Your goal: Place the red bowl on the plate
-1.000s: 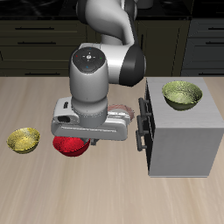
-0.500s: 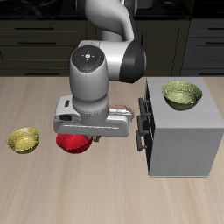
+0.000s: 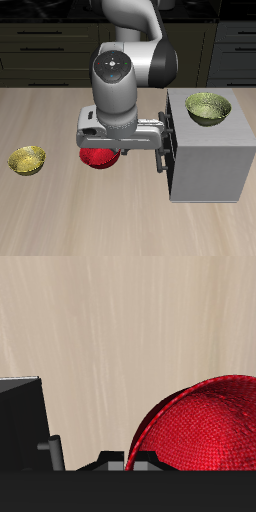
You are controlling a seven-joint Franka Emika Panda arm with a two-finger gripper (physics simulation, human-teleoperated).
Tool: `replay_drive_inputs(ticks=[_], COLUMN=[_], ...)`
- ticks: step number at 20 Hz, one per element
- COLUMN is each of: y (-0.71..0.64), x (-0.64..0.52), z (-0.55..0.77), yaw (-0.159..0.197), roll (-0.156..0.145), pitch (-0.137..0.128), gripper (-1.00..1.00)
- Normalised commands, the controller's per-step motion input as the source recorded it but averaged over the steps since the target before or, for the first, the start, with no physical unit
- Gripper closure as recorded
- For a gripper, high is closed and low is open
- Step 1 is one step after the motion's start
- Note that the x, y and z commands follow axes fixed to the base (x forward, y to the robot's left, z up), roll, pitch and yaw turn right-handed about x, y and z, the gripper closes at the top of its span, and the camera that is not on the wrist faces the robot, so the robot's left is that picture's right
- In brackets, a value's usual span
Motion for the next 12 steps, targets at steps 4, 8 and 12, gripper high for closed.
replay_drive_inputs(ticks=[4,8,12], y=[0.21,0.09,0.03], x=[-0.36,-0.44,-0.31], z=[-0.05,-0.05,-0.03], yaw=[0.029,0.031,0.046], roll=[-0.021,-0.063,-0.022], pitch=[0.019,0.005,-0.023], gripper=[1.00,1.00,1.00])
